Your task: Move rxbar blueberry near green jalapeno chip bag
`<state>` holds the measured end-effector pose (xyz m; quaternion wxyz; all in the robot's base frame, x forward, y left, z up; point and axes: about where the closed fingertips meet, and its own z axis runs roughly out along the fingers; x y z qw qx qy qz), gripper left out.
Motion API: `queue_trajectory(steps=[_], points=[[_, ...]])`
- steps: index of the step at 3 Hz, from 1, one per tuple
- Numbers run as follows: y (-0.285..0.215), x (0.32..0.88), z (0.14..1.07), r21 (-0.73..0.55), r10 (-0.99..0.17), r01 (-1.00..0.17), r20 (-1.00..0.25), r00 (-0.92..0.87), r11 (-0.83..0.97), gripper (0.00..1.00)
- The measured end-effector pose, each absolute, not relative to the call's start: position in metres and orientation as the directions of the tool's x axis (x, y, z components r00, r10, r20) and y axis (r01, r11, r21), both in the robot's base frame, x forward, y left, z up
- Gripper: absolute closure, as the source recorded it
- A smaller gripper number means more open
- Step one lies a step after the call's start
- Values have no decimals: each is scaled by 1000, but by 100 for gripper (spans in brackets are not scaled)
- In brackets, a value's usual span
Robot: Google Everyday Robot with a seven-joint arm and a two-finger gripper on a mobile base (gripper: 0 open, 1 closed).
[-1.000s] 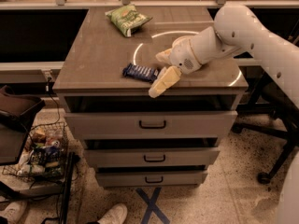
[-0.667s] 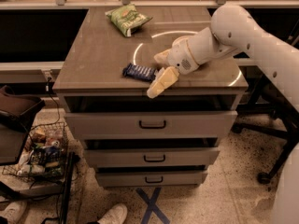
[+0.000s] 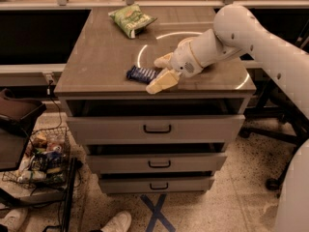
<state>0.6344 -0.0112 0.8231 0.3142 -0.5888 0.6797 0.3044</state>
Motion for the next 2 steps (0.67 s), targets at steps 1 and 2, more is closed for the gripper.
queue_trajectory(steps=[1, 2], points=[[-11, 634, 825, 44, -609, -992, -785, -109, 121, 73], [-11, 634, 826, 44, -609, -992, -785, -109, 121, 95]])
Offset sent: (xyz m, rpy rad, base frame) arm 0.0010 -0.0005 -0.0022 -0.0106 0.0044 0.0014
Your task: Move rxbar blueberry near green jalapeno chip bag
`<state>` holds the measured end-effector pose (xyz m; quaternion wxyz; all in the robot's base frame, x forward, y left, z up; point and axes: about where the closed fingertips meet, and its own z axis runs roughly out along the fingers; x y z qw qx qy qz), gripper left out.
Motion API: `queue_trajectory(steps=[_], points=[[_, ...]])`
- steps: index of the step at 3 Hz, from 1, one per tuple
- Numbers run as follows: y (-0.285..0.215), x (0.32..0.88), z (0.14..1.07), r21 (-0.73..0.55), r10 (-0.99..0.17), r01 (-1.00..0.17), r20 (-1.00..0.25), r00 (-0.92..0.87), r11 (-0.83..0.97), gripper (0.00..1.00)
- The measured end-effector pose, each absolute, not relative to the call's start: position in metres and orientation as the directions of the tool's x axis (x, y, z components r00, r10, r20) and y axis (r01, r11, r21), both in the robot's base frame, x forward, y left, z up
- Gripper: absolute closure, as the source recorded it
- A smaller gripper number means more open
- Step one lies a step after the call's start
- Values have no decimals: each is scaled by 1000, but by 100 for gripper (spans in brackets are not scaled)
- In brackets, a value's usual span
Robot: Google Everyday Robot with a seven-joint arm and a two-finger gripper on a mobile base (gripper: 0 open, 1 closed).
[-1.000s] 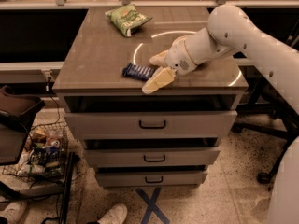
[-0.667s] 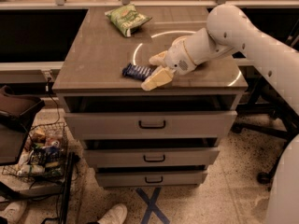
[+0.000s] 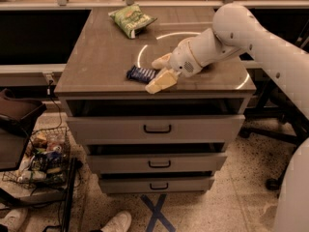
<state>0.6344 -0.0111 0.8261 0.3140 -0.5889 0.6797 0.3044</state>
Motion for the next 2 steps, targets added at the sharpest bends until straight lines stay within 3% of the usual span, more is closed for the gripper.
queue_trajectory(steps=[2], points=[[-11, 634, 829, 44, -609, -992, -786, -109, 121, 100]])
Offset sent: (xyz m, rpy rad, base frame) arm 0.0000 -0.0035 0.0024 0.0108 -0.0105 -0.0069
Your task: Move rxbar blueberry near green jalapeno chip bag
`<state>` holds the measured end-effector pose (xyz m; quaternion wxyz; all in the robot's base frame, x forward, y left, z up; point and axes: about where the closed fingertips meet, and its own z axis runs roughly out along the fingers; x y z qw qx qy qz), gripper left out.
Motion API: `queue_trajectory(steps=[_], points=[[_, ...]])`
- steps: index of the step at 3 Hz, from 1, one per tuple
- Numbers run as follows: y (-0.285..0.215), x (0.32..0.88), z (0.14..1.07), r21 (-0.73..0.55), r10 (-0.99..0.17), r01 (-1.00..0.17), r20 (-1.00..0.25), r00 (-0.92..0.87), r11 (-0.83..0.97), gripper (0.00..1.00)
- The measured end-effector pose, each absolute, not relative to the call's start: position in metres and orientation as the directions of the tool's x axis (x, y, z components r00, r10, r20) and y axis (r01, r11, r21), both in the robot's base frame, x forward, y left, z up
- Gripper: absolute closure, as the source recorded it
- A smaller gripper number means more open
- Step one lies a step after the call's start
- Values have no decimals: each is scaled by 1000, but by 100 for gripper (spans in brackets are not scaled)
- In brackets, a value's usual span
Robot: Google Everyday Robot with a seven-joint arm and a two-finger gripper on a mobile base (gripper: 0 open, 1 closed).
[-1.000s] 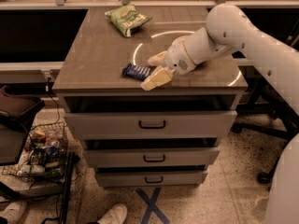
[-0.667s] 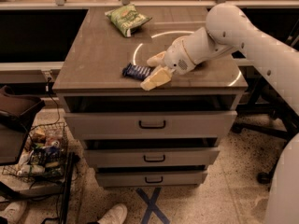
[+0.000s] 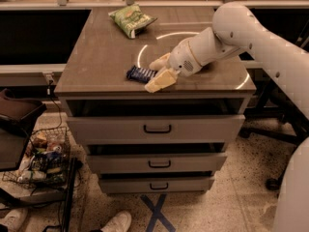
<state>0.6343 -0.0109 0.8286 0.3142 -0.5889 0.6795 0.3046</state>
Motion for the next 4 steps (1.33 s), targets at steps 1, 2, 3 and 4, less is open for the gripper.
queue_trajectory(steps=[1, 2, 3, 4], points=[[-11, 634, 829, 44, -609, -992, -786, -109, 121, 100], [-11, 634, 831, 44, -609, -992, -786, -109, 121, 100], [-1, 630, 849, 102, -599, -985, -783, -168, 142, 100], [-6, 638, 866, 85, -603, -980, -778, -177, 178, 100]])
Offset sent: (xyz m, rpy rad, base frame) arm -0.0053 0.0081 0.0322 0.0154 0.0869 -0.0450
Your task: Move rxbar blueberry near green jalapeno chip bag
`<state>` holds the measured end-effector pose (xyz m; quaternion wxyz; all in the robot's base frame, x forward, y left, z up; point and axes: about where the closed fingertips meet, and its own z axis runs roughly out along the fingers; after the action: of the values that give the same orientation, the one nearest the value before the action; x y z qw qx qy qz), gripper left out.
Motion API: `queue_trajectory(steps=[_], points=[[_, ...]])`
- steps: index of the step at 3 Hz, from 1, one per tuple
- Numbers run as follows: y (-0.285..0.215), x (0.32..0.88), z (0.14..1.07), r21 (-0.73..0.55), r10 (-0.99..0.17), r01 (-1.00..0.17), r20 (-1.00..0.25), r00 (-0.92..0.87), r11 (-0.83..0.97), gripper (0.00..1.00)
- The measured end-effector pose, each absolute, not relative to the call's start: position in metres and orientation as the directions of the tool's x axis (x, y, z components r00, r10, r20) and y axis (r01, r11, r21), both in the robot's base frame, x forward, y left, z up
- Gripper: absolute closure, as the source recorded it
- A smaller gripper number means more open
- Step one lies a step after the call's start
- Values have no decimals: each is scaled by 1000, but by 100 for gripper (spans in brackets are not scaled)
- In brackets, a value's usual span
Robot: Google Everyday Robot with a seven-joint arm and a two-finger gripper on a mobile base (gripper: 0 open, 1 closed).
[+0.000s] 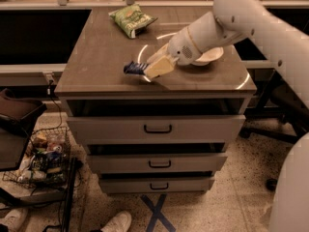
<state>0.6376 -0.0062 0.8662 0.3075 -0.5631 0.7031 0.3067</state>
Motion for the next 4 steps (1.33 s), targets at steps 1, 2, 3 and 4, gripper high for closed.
queue_trajectory(steps=[1, 2, 3, 4], points=[[-15, 650, 893, 57, -609, -971, -769, -191, 232, 100], [-29, 681, 935, 20, -585, -946, -781, -218, 325, 100], [-52, 731, 969, -29, -532, -893, -812, -241, 449, 100], [-76, 773, 992, -85, -492, -834, -838, -235, 544, 100]])
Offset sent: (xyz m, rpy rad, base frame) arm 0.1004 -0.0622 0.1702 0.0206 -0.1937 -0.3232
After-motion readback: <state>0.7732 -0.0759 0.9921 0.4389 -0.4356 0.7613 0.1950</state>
